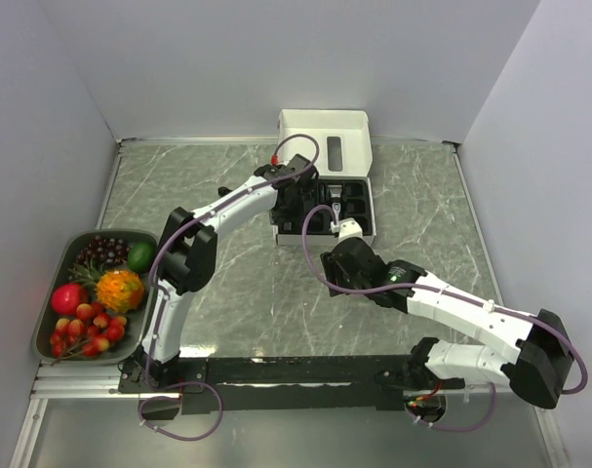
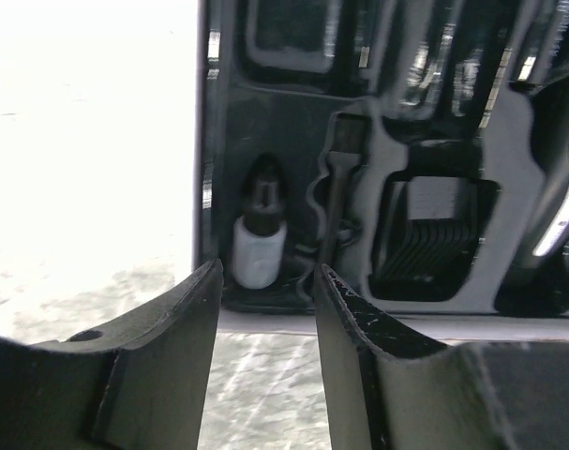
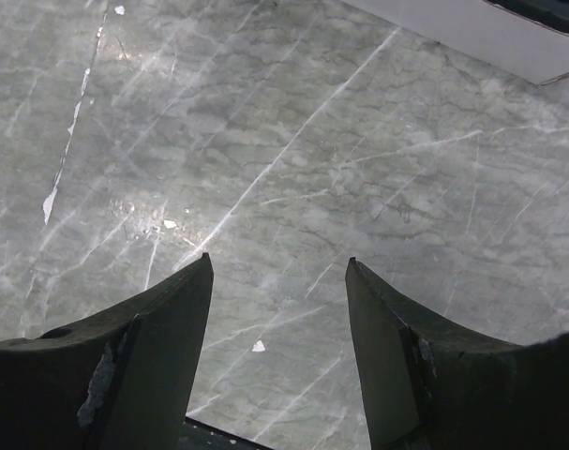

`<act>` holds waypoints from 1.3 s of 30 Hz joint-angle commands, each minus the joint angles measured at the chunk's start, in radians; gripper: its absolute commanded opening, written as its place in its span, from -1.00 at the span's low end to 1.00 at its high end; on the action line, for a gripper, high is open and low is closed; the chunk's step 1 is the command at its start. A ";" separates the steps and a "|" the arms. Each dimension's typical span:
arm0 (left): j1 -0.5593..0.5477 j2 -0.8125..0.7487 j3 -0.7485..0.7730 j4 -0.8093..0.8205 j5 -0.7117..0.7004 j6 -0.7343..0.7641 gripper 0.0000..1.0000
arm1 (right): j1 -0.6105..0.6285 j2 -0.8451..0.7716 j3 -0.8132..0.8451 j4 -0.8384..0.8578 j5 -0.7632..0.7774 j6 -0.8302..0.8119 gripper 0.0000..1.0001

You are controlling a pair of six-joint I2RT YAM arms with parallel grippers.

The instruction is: Sort the hair-cutting tools

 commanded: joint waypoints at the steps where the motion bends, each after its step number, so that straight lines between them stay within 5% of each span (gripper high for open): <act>1: 0.007 -0.078 0.036 -0.052 -0.059 0.016 0.00 | -0.001 0.009 0.053 0.022 0.001 -0.007 0.34; 10: 0.012 -0.119 0.085 -0.083 -0.084 0.011 0.00 | -0.009 0.032 0.092 0.053 0.029 -0.017 0.34; 18: 0.012 -0.500 -0.249 0.126 -0.136 -0.070 0.14 | -0.122 0.146 0.219 0.158 -0.060 -0.033 0.26; 21: 0.012 -0.707 -0.485 0.275 -0.127 -0.108 0.45 | -0.153 0.219 0.299 0.174 -0.111 -0.037 0.12; 22: 0.012 -0.758 -0.598 0.308 -0.113 -0.110 0.98 | -0.159 0.262 0.344 0.174 -0.124 -0.040 -0.04; 24: 0.012 -0.904 -0.694 0.372 -0.102 -0.108 0.99 | -0.170 0.310 0.388 0.175 -0.163 -0.039 -0.32; 25: 0.012 -0.945 -0.771 0.418 -0.090 -0.104 0.99 | -0.170 0.354 0.420 0.186 -0.172 -0.040 -0.71; 27: 0.012 -1.051 -0.826 0.431 -0.087 -0.111 0.99 | -0.169 0.397 0.449 0.197 -0.192 -0.039 -1.00; 39: 0.012 -1.302 -0.972 0.351 -0.113 -0.102 0.99 | -0.173 0.693 0.651 0.264 -0.141 -0.068 -1.00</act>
